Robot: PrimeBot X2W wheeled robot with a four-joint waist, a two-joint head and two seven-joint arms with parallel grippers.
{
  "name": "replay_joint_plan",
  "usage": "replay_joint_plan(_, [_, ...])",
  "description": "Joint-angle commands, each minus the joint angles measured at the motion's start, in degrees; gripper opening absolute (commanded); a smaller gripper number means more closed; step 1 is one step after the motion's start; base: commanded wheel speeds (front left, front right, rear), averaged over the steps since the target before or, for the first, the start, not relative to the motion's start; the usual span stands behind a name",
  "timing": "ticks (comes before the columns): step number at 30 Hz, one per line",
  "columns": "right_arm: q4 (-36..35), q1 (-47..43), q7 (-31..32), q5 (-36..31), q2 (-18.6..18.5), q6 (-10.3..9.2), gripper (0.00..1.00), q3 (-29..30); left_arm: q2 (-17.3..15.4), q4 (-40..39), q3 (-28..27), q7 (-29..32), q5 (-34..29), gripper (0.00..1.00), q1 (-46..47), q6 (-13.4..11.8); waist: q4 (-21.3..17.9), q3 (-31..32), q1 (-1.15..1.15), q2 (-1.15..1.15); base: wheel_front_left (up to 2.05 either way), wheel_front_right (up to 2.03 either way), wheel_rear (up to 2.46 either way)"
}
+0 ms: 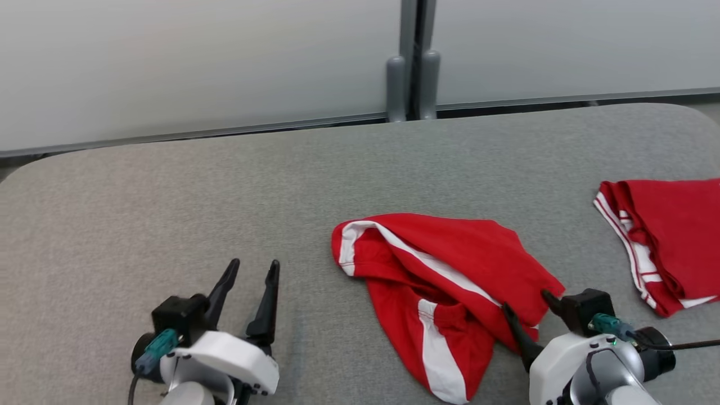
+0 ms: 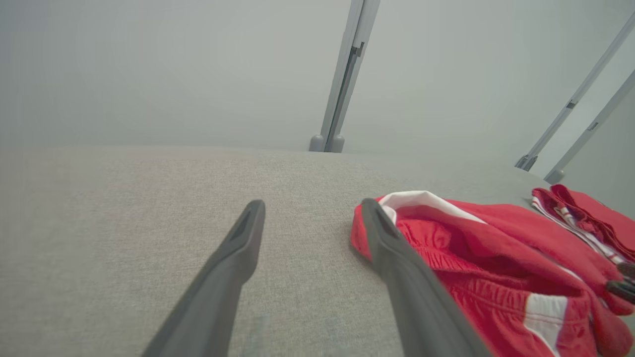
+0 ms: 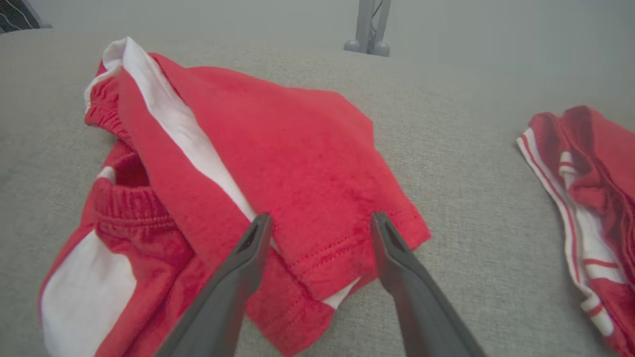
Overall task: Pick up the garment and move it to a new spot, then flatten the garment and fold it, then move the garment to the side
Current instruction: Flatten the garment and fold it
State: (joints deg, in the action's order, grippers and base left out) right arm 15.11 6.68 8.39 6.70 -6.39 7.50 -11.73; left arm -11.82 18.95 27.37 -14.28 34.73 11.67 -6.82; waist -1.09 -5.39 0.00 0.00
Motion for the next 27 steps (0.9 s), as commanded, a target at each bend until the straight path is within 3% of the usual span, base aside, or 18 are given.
replay_joint_plan(1, [-1.0, -1.2, 1.2, -0.2, -0.4, -0.01, 1.0, 0.1, -0.7, -1.0, -1.1, -0.4, -0.4, 1.0, -1.7, -0.5, 1.6, -0.3, 0.0, 0.0, 0.0, 0.0, 0.0])
replay_joint_plan(10, [-5.9, -5.0, 5.6, -3.2, -0.4, -0.01, 1.0, 2.9, -1.8, -4.1, -3.9, -0.9, -0.4, 1.0, -5.2, -0.2, 4.0, -0.6, 0.0, 0.0, 0.0, 0.0, 0.0])
replay_joint_plan(18, [-5.8, -4.9, 8.2, -6.8, 1.0, -0.01, 0.98, 6.9, -1.9, -5.6, -5.4, -0.9, -0.2, 1.0, -5.5, -0.2, 4.5, -0.6, 0.0, 0.0, 0.0, 0.0, 0.0])
replay_joint_plan(19, [-5.7, -4.8, 8.3, -6.9, 1.1, -0.01, 0.93, 6.9, -2.1, -5.7, -5.7, -0.9, -0.1, 1.0, -5.6, -0.2, 4.5, -0.6, 0.0, 0.0, 0.0, 0.0, 0.0])
replay_joint_plan(20, [-5.6, -4.5, 8.3, -7.0, 1.1, -0.01, 0.69, 7.1, -2.2, -5.7, -5.8, -0.9, -0.1, 1.0, -5.7, -0.3, 4.5, -0.6, 0.0, 0.0, 0.0, 0.0, 0.0])
replay_joint_plan(21, [-5.4, -4.3, 8.1, -7.0, 1.0, -0.01, 0.38, 7.2, -2.3, -5.8, -6.0, -0.9, 0.0, 1.0, -5.8, -0.3, 4.4, -0.6, 0.0, 0.0, 0.0, 0.0, 0.0])
replay_joint_plan(23, [-5.0, -3.4, 7.3, -7.3, 0.6, -0.01, 0.0, 7.3, -2.4, -5.9, -6.1, -0.9, 0.3, 1.0, -6.2, -0.3, 4.4, -0.6, 0.0, 0.0, 0.0, 0.0, 0.0])
replay_joint_plan(27, [-4.0, -0.3, 5.4, -8.4, -0.2, -0.01, 0.0, 9.3, -2.7, -6.2, -6.2, -0.6, 0.6, 1.0, -6.5, -0.6, 4.4, -0.5, 0.0, 0.0, 0.0, 0.0, 0.0])
